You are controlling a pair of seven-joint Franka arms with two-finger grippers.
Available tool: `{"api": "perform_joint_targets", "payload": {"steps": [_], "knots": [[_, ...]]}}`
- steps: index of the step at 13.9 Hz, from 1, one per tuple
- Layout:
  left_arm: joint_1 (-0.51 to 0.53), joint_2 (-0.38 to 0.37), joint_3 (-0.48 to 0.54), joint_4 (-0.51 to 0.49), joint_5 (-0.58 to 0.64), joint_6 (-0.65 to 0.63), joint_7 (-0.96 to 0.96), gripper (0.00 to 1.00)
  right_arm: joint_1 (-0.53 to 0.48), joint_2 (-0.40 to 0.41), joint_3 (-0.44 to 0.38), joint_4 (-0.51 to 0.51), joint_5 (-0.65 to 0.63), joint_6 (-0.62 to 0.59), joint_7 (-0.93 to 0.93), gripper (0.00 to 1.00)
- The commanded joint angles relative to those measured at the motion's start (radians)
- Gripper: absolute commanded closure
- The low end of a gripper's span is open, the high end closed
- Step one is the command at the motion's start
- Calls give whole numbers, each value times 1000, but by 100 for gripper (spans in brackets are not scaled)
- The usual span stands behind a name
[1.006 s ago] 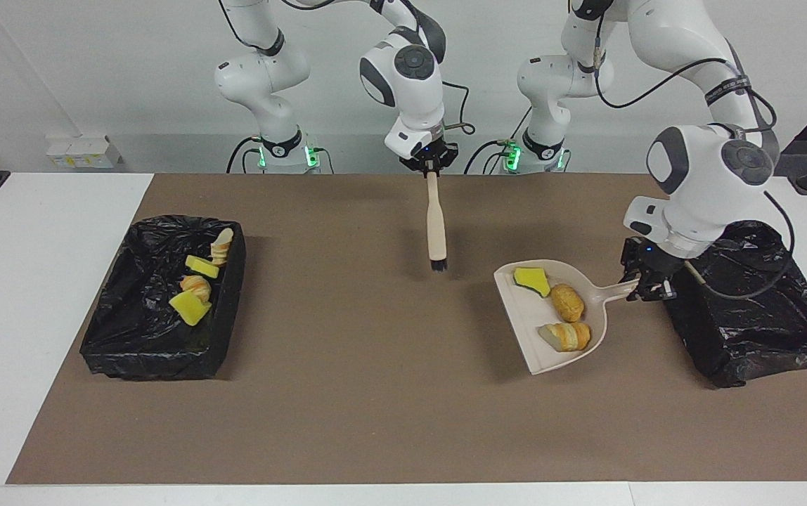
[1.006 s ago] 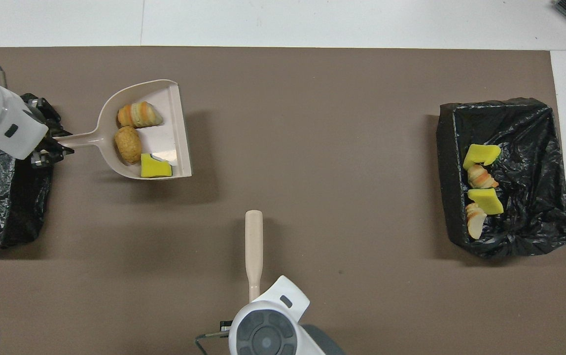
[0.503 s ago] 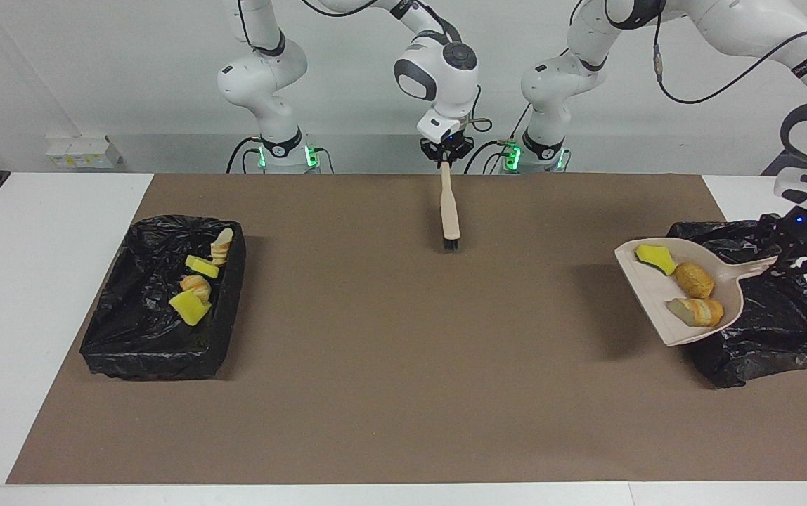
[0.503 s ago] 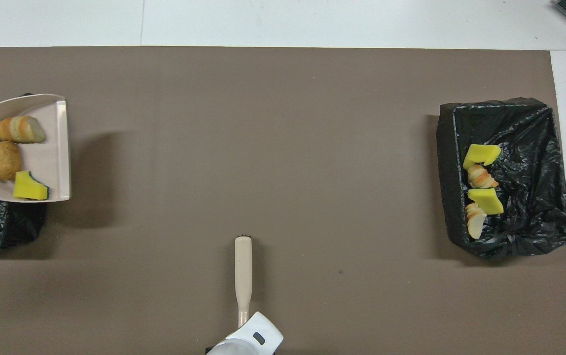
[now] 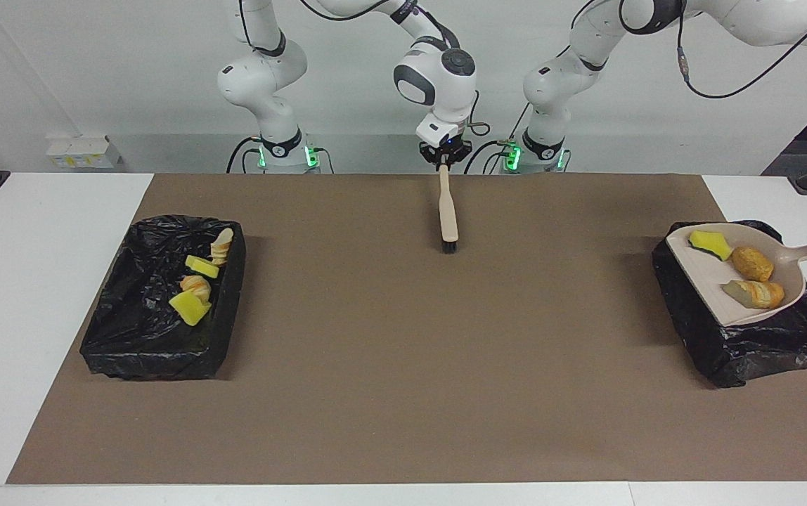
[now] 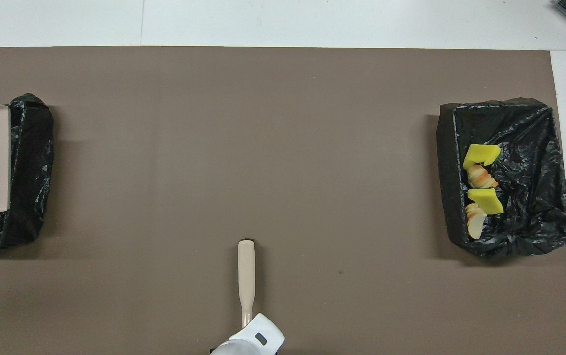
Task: Sweep and dump trash in bin
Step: 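Tilt the dustpan over the bin to dump the trash with the left gripper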
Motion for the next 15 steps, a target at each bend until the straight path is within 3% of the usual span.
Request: {"api": "perform_joint_targets", "payload": {"steps": [1, 2, 6, 12, 15], "knots": [[-20, 11, 2, 12, 181, 44, -49, 100, -11, 7, 2, -5, 0, 23, 26, 83], [-40, -1, 2, -15, 254, 42, -79, 100, -20, 12, 2, -2, 0, 24, 24, 57], [-75, -73, 2, -135, 470, 45, -267, 100, -46, 44, 1, 60, -2, 23, 24, 0], [-106, -182, 2, -198, 739, 39, -370, 100, -224, 14, -2, 184, -3, 11, -22, 0], [-106, -222, 2, -199, 814, 39, -370, 100, -306, -29, -7, 213, -17, -20, -88, 0]]}}
